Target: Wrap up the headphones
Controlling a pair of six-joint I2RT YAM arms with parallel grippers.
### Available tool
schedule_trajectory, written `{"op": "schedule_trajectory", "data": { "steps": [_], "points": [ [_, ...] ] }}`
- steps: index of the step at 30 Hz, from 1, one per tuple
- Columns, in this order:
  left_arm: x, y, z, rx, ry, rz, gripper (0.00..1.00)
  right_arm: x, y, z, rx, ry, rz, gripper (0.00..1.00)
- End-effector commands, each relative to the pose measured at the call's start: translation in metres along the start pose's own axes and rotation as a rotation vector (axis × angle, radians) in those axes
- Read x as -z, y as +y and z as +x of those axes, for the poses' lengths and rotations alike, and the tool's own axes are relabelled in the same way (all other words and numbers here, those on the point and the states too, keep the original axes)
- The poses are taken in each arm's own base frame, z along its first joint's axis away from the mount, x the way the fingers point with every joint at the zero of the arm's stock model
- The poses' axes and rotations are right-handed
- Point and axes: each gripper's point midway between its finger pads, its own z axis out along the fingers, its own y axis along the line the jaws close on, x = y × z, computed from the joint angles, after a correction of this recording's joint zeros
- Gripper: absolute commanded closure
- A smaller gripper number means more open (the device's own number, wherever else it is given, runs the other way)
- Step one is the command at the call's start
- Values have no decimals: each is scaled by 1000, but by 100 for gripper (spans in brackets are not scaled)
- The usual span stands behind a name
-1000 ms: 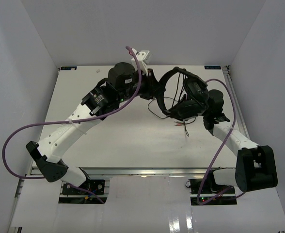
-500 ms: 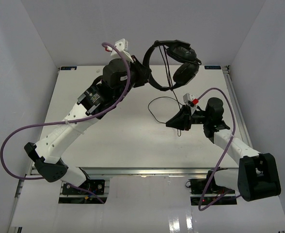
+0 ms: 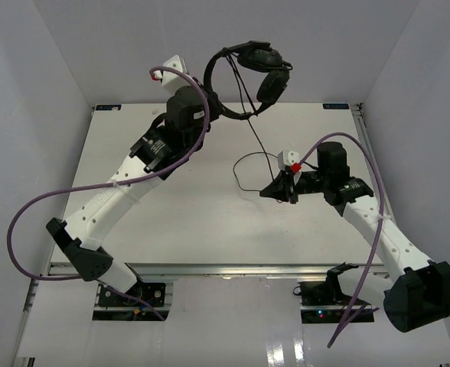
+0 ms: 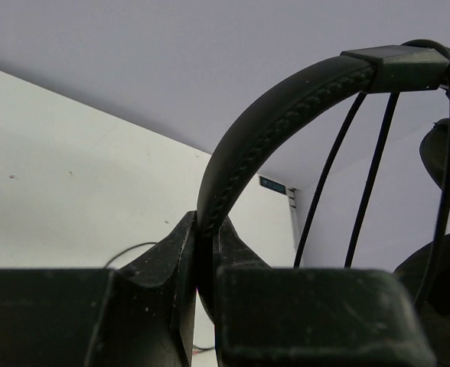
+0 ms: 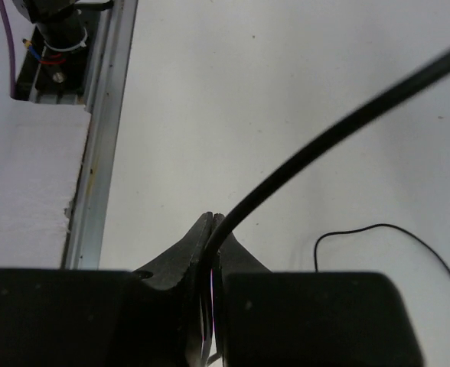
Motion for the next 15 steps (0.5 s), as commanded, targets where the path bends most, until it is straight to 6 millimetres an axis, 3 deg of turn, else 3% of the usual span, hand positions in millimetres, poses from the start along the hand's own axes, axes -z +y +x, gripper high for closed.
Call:
{"op": "schedule_trajectory", "data": {
  "steps": [1, 5, 11, 15],
  "points": [
    [-21, 35, -7, -13, -55, -94, 100, 26, 7, 6, 166, 251, 38, 92],
    [-31, 67, 11, -46, -20, -152, 100, 43, -2, -10, 343, 357, 65, 92],
    [-41, 88, 45, -110, 54, -184, 100, 50, -8, -39, 484, 433, 104, 92],
    [-52, 99, 87, -183, 161, -183, 100, 53, -26, -62, 580, 460, 189, 92]
  ]
}}
